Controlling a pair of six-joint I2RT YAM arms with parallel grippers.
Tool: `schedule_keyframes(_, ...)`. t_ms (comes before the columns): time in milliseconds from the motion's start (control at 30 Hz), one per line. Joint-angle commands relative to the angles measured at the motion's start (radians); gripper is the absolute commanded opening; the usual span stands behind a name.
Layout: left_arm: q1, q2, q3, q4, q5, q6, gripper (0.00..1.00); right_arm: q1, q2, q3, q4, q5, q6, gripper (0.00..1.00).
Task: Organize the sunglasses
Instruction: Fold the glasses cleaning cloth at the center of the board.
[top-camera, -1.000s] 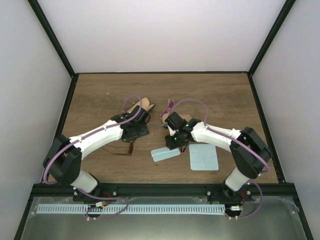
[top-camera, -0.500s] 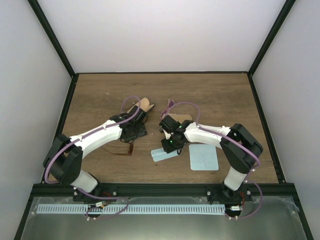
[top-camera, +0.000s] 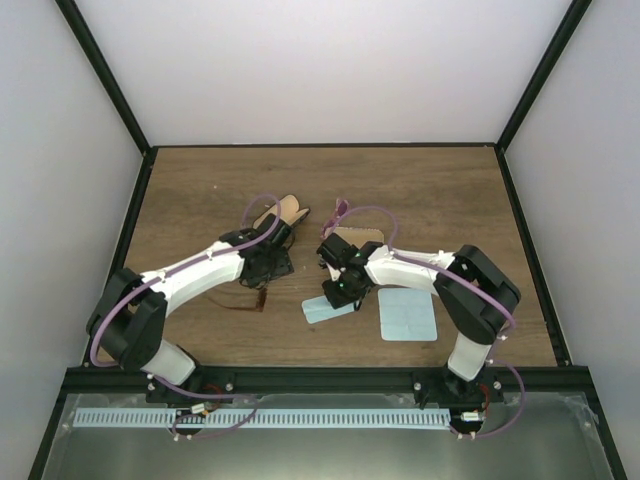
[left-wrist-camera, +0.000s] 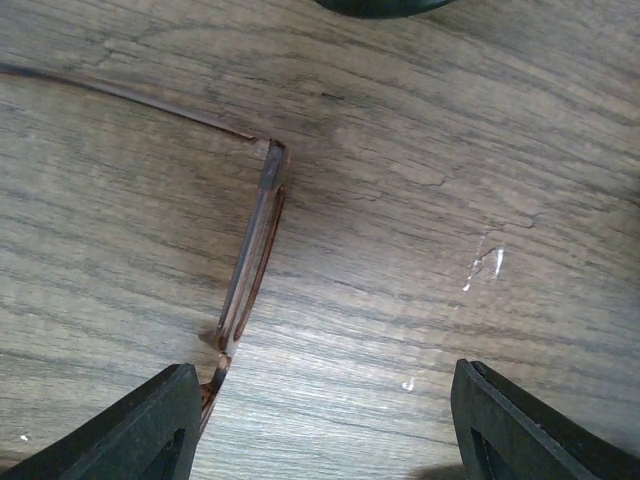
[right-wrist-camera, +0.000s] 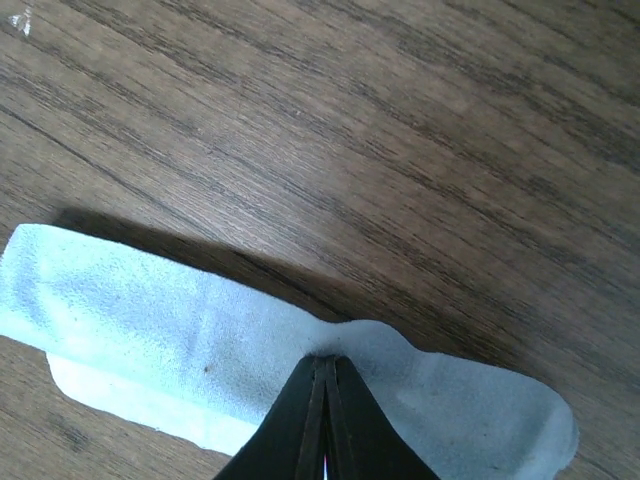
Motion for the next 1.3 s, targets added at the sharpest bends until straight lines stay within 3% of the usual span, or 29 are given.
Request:
schedule_keyframes(0, 0.006, -0.005, -0.02, 0.006, -0.001, 0.003, 0.71, 0.009, -0.016, 0.025, -0.009, 0.014, -0.007, 0.01)
schedule_keyframes(200, 0.006, -0.002, -0.025, 0.01, 0.002, -0.003, 0.71, 0.008, -0.066, 0.019, -0.023, 0.014, -0.006, 0.01)
schedule_keyframes(300, 0.006, -0.006, -0.026, 0.012, 0.0, -0.008, 0.71, 0.008, -0.073, 0.045, -0.025, 0.013, -0.01, 0.29)
schedule_keyframes(367, 0.006, -0.01, -0.028, 0.011, 0.0, -0.01, 0.71, 0.008, -0.055, 0.058, -0.025, 0.008, -0.013, 0.37)
schedule_keyframes(500, 0.006, -0.022, -0.034, -0.001, -0.007, -0.011, 0.71, 0.009, -0.016, 0.064, -0.013, -0.007, -0.018, 0.41)
schedule_keyframes(800, 0.005, -0.043, -0.069, -0.006, -0.017, -0.013, 0.71, 0.027, 0.03, 0.061, -0.003, -0.007, -0.015, 0.33)
schedule_keyframes(1067, 0.006, -0.042, -0.071, -0.011, -0.018, -0.002, 0.71, 0.042, 0.064, 0.054, -0.012, 0.029, -0.001, 0.16)
schedule_keyframes(1167, 0.006, -0.043, -0.072, -0.018, -0.023, 0.002, 0.71, 0.042, 0.073, 0.056, -0.025, 0.054, 0.008, 0.03)
schedule_keyframes(1267, 0.006, -0.044, -0.074, -0.017, -0.021, 0.003, 0.71, 0.042, 0.062, 0.051, -0.024, 0.058, 0.013, 0.01)
